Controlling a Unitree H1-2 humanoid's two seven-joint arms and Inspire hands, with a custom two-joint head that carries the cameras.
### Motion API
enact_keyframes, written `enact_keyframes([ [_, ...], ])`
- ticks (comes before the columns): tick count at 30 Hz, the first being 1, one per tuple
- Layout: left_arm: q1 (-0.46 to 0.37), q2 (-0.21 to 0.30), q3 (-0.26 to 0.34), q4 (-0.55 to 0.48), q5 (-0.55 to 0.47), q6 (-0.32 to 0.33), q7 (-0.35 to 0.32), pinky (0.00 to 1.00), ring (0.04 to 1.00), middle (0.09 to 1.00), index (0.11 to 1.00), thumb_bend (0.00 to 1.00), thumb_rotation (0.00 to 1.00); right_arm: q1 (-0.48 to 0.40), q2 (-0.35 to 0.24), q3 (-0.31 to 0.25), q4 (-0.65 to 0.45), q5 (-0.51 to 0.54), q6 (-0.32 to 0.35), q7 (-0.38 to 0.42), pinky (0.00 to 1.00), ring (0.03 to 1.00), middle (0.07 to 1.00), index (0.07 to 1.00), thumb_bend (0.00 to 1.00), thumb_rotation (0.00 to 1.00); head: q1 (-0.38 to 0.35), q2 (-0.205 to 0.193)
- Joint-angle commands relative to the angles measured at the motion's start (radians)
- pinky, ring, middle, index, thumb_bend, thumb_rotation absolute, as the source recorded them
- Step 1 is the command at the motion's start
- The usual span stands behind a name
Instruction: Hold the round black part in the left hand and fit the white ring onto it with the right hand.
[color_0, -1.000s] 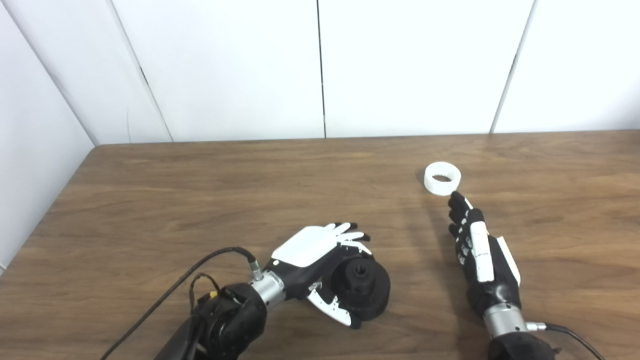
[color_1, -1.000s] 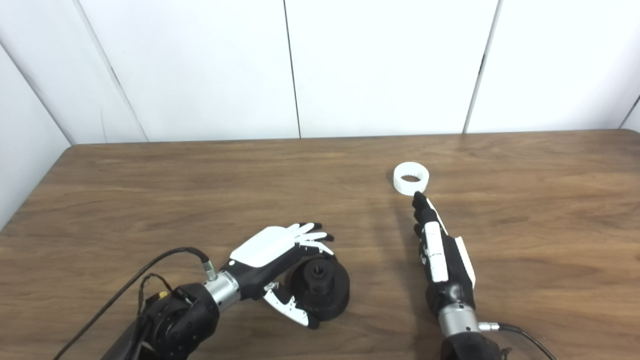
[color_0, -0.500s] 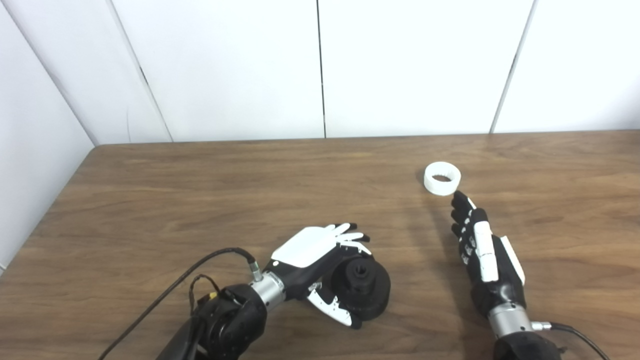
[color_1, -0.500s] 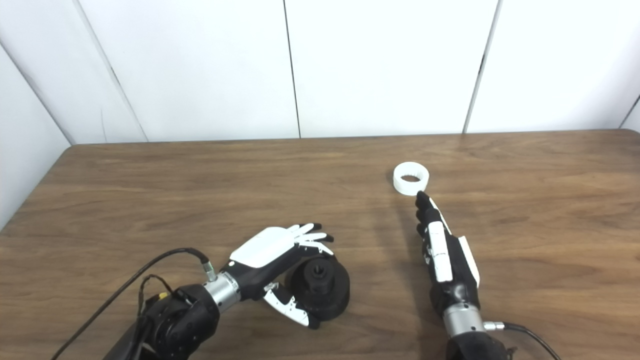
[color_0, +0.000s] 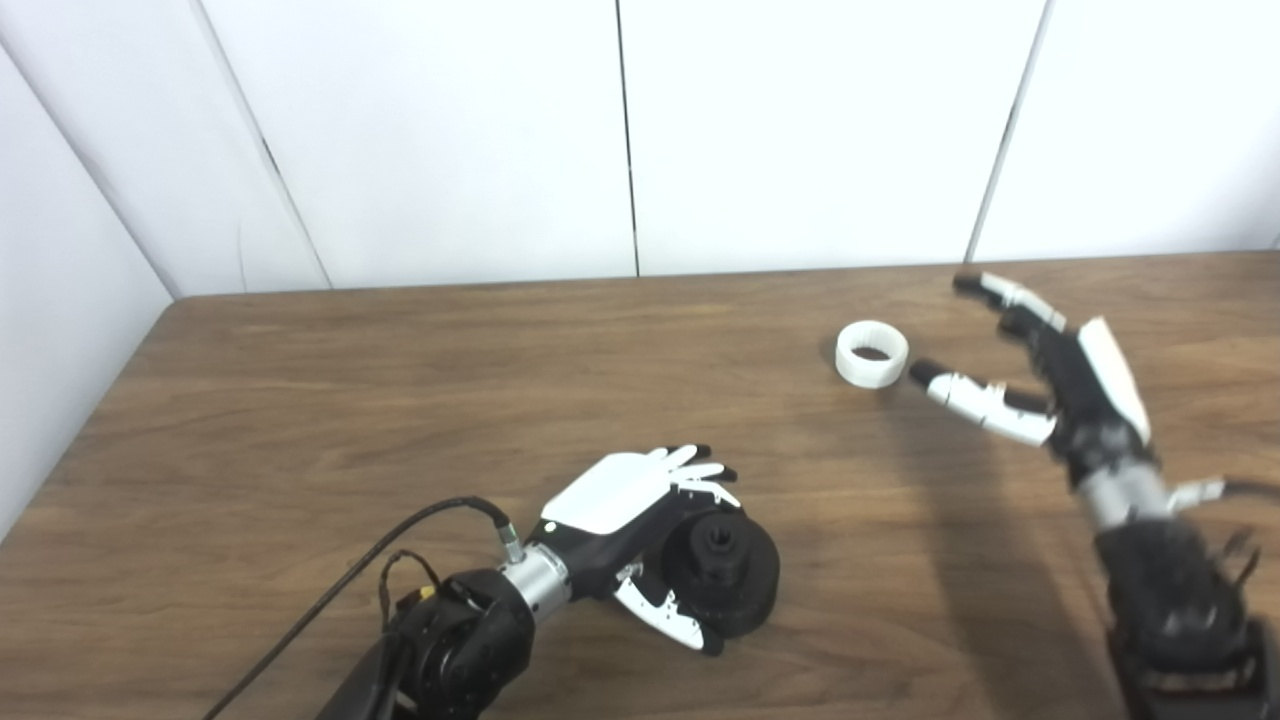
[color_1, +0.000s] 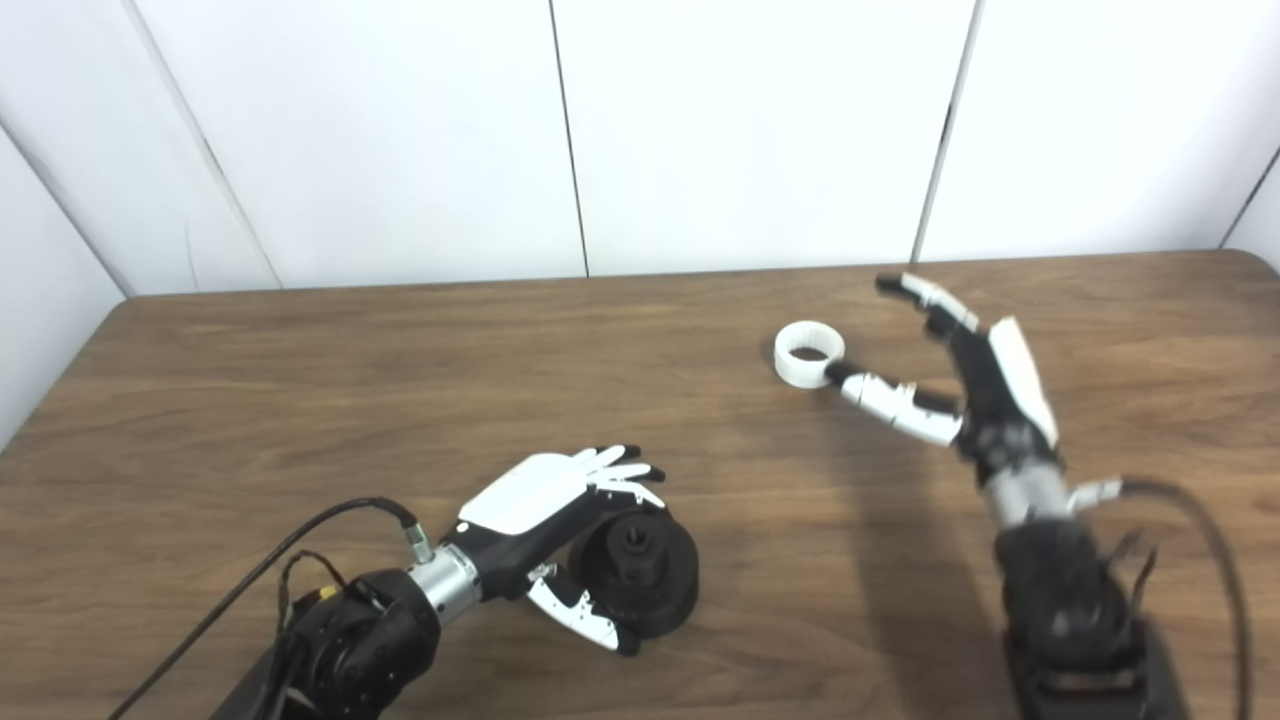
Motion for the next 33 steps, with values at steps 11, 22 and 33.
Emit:
enact_keyframes([
  [11, -0.015, -0.002, -0.007, 0.025, 0.036, 0.005, -0.013, 1.00, 1.000, 0.931, 0.700, 0.91, 0.30, -0.192, -0.066, 0.095, 0.207, -0.122, -0.030, 0.052, 0.85, 0.952, 0.908, 0.762, 0.83, 0.27, 0.000, -0.009],
  [22, -0.018, -0.002, -0.003, 0.026, 0.033, 0.005, -0.016, 1.00, 1.000, 0.929, 0.696, 0.92, 0.30, -0.269, -0.074, 0.146, 0.364, -0.192, -0.092, 0.031, 0.88, 0.974, 0.928, 0.729, 0.88, 0.28, -0.006, -0.011],
  [33, -0.020, -0.002, -0.004, 0.019, 0.034, 0.009, -0.024, 1.00, 1.000, 0.932, 0.700, 0.91, 0.30, -0.322, -0.106, 0.182, 0.419, -0.225, -0.090, 0.073, 0.98, 0.998, 0.943, 0.753, 0.88, 0.34, -0.009, -0.013],
])
